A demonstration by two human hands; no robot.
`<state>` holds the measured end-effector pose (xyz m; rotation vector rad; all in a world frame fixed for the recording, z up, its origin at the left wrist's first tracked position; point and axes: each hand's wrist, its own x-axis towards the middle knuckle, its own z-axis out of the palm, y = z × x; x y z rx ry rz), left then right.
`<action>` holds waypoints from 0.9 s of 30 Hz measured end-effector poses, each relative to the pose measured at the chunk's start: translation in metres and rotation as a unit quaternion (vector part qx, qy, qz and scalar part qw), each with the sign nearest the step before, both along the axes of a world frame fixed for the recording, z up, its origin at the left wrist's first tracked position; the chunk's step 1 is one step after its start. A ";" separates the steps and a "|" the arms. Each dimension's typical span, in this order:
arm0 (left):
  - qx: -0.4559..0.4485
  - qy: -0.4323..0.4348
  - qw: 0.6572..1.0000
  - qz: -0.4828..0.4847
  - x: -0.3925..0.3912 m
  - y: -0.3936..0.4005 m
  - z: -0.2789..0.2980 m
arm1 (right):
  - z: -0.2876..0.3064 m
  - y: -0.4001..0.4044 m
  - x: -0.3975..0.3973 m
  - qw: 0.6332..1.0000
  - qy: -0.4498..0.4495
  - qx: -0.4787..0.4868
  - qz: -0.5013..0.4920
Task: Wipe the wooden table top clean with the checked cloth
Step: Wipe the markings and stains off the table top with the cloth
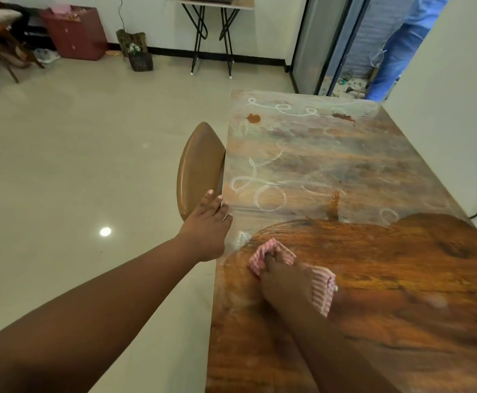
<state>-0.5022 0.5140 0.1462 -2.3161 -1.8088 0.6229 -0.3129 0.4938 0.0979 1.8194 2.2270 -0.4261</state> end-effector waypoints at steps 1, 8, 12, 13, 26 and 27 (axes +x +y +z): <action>0.000 -0.004 1.000 0.001 0.001 -0.005 0.000 | 0.001 -0.004 -0.019 0.999 0.026 0.031 0.010; 0.001 -0.018 1.000 -0.018 0.005 -0.035 0.020 | -0.002 -0.098 -0.021 0.989 0.080 -0.022 0.126; 0.003 -0.049 0.999 -0.010 -0.009 -0.029 0.017 | 0.005 -0.080 0.004 0.996 0.056 -0.004 0.068; 0.000 -0.057 0.998 -0.012 -0.013 -0.023 0.014 | 0.004 -0.070 0.005 0.998 0.042 0.002 0.044; -0.090 -0.129 0.979 -0.132 -0.067 0.126 0.004 | -0.003 -0.028 -0.095 0.995 -0.007 -0.010 -0.099; -0.099 -0.131 0.977 -0.133 -0.073 0.135 0.006 | 0.001 -0.032 -0.094 0.993 -0.010 -0.024 -0.114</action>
